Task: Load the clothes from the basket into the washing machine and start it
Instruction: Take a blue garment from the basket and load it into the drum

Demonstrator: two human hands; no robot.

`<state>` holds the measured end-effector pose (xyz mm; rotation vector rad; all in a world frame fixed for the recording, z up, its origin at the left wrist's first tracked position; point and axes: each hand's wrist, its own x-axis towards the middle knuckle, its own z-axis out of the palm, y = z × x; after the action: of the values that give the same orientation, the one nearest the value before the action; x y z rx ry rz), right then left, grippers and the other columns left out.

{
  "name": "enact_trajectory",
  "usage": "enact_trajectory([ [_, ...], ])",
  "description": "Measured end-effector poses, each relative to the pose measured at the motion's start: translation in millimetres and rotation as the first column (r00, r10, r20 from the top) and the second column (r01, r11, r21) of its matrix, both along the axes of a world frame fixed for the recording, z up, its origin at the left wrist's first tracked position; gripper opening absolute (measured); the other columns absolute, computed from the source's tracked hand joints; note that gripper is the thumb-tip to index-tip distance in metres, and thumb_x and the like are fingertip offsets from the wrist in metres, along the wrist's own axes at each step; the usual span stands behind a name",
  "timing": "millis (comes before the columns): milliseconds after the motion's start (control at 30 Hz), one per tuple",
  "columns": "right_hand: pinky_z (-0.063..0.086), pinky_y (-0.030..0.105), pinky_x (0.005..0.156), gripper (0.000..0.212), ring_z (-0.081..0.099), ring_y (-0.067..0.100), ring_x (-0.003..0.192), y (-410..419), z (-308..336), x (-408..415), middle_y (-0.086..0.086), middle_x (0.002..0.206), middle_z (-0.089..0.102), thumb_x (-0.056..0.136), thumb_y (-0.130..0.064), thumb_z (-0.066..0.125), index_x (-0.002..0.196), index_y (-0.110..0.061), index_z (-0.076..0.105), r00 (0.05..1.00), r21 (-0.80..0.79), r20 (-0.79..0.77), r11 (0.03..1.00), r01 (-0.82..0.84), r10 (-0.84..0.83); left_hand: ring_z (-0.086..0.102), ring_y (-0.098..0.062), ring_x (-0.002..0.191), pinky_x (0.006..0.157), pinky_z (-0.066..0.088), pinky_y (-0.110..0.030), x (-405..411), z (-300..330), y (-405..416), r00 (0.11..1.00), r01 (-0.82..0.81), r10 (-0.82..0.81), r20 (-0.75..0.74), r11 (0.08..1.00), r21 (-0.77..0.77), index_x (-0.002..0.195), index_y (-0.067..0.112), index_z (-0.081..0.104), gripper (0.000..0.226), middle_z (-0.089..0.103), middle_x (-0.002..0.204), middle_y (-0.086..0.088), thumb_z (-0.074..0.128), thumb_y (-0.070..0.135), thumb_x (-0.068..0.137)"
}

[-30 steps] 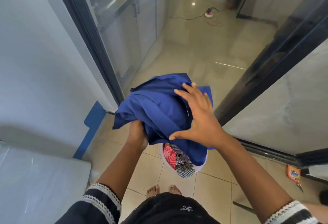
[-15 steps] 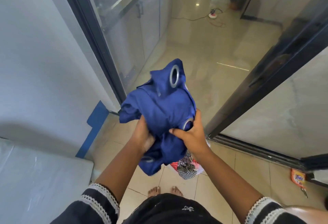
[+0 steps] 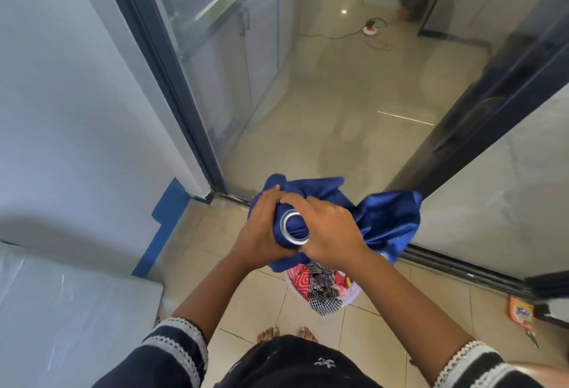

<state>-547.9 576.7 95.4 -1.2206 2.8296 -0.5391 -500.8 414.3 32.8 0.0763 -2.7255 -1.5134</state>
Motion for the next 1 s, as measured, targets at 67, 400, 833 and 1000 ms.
enact_trajectory([
  [67, 0.056, 0.04, 0.07, 0.068, 0.067, 0.02, 0.093, 0.8, 4.5, -1.1, -0.005, 0.11, 0.068, 0.078, -0.027, 0.073, 0.134, -0.039, 0.037, 0.996, -0.171, 0.086, 0.985, 0.036, -0.022, 0.064, -0.002, 0.102, 0.085, 0.056, -0.041, 1.0, 0.5, -0.6, 0.992, -0.126, 0.126, -0.001, 0.99, 0.06, 0.122, 0.039, 0.042, 0.084, 0.064, 0.113, 0.02, 0.09, 0.044, 0.053],
  [400, 0.044, 0.029, 0.104, 0.064, 0.053, 0.004, 0.124, 48.5, -11.9, -24.6, -0.007, 0.15, 0.044, 0.085, -0.066, 0.053, 0.142, -0.04, 0.039, 0.546, -0.402, 0.835, 0.595, 0.696, -0.075, 0.067, -0.026, 0.11, 0.093, 0.054, -0.056, -9.3, 16.1, -6.7, 0.834, -0.486, 0.532, 0.147, 0.582, 0.652, 0.128, 0.022, 0.054, 0.072, 0.067, 0.123, -0.005, 0.088, 0.018, 0.064],
  [833, 0.055, 0.035, 0.061, 0.043, 0.067, 0.021, 0.07, 58.9, -32.1, 2.2, 0.007, 0.079, 0.069, 0.108, -0.032, 0.024, 0.091, -0.013, 0.058, -0.106, -0.01, 0.916, 0.286, 0.958, 0.387, 0.071, -0.022, 0.099, 0.079, 0.056, -0.036, 5.1, 35.1, 59.4, 0.914, -0.401, 0.166, 0.369, 0.241, 0.884, 0.117, 0.017, 0.065, 0.035, 0.074, 0.112, -0.004, 0.069, 0.024, 0.082],
  [1000, 0.06, 0.037, 0.07, 0.034, 0.071, 0.027, 0.092, 78.7, -41.3, -13.1, 0.013, 0.111, 0.071, 0.102, -0.035, 0.044, 0.114, -0.011, 0.067, 0.014, -0.144, 0.925, 0.316, 0.938, 0.379, 0.072, -0.022, 0.098, 0.073, 0.058, -0.038, 11.6, 18.8, 60.1, 0.864, -0.503, 0.192, 0.465, 0.365, 0.784, 0.124, 0.022, 0.063, 0.055, 0.073, 0.116, -0.002, 0.078, 0.023, 0.071],
])
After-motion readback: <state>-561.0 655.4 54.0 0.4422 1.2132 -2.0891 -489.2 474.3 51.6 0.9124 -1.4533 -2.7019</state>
